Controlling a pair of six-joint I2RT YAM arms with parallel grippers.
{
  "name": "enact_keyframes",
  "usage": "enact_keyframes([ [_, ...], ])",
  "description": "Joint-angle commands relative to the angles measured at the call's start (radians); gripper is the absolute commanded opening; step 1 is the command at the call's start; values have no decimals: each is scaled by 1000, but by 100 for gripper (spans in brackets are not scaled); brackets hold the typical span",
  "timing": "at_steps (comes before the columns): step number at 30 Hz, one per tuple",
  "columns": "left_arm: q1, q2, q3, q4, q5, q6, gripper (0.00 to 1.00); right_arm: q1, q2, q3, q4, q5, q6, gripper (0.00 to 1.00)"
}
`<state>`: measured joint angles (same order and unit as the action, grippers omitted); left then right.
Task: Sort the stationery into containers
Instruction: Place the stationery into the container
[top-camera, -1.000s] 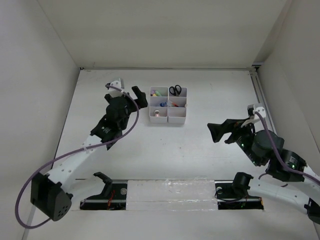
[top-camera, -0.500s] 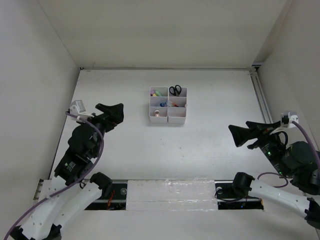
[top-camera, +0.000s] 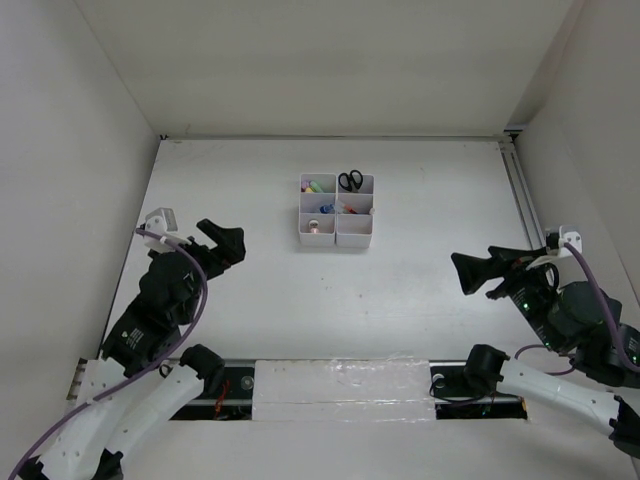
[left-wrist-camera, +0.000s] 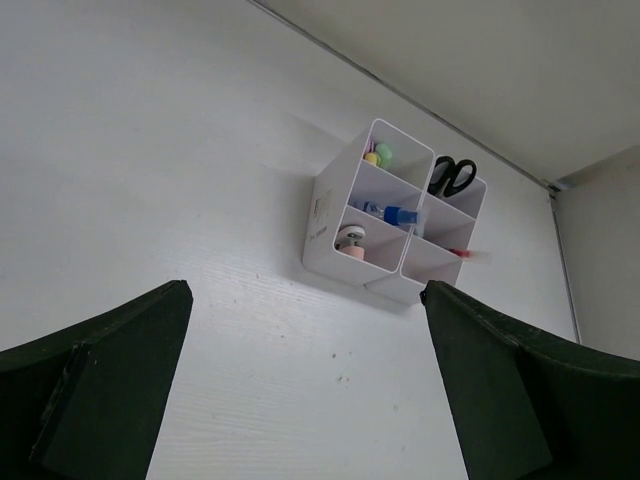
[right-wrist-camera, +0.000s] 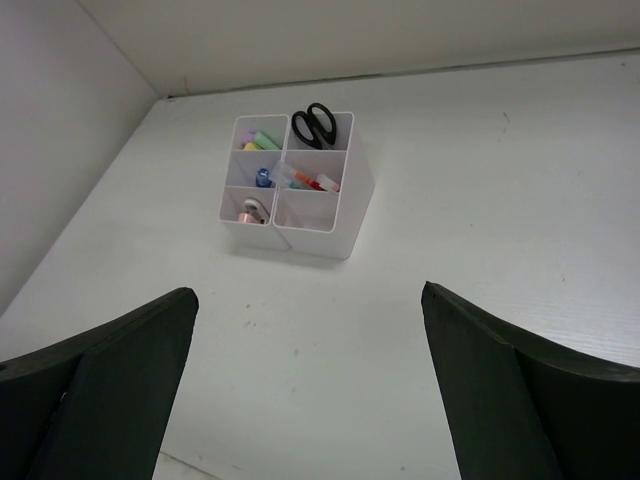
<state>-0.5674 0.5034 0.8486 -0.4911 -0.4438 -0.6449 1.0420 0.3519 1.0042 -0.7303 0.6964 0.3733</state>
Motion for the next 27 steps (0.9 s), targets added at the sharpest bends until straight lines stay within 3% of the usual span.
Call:
enact_keyframes([
  [1, 0, -32, 17, 9, -9, 24, 100, 6, -25, -4, 20, 32, -13, 100],
  [12, 0, -74, -13, 42, 42, 33, 100, 6, -114, -56, 39, 46, -13, 100],
  [27, 0, -118, -13, 42, 51, 33, 100, 6, -59, -56, 39, 48, -11, 100],
])
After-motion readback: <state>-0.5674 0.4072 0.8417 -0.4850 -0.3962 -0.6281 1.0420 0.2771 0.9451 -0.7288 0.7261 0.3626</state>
